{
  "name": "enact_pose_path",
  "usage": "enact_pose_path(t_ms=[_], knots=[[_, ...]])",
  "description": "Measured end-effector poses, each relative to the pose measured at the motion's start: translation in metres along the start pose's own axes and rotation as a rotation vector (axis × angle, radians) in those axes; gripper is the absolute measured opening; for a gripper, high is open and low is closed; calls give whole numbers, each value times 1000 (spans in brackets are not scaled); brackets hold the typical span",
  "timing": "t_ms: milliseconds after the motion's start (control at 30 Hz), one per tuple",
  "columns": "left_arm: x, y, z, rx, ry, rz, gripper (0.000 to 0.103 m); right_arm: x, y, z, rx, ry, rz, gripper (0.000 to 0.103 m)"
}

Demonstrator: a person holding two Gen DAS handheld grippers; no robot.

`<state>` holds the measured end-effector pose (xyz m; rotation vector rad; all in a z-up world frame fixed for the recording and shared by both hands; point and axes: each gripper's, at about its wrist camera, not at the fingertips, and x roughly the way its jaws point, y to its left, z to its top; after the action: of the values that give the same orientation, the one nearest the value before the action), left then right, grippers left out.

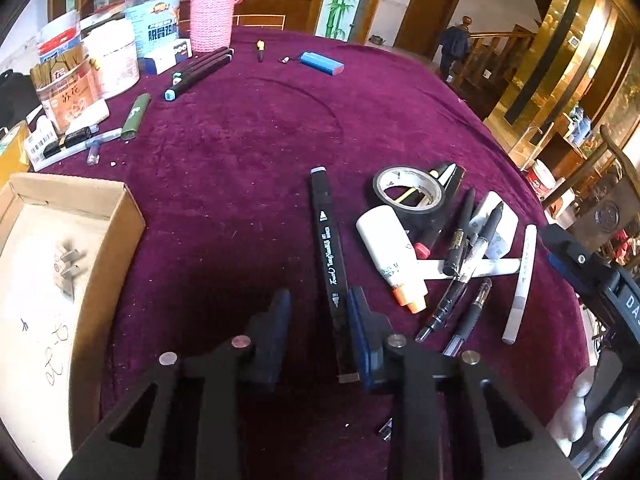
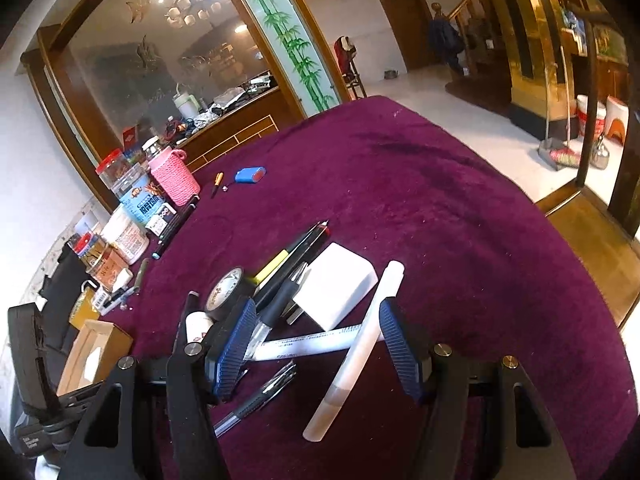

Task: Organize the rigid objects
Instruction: 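Grasp a black marker from the pile with the left gripper, then lift the black marker toward the box with the left gripper while the right gripper grasps the white glue bottle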

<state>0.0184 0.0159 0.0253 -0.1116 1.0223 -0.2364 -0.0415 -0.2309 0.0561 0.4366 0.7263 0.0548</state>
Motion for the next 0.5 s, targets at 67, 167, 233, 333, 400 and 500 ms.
enact_pose_path(t_ms=[67,167,233,333,400,500], knots=[[3,-4,3,2,0,10,28,-2,-1,0,4,-10,-1,68],[9,-14,7,35,0,28,30,-2,-2,-1,9,-9,-5,69],[14,-19,9,74,-1,63,30,-1,-3,-1,12,-2,-8,69],[27,-24,12,116,9,117,30,1,-3,-1,13,4,-11,69],[29,-24,16,128,-2,136,30,1,-5,0,14,3,-15,69],[36,-28,22,157,2,172,41,4,-5,-1,11,15,-19,69]])
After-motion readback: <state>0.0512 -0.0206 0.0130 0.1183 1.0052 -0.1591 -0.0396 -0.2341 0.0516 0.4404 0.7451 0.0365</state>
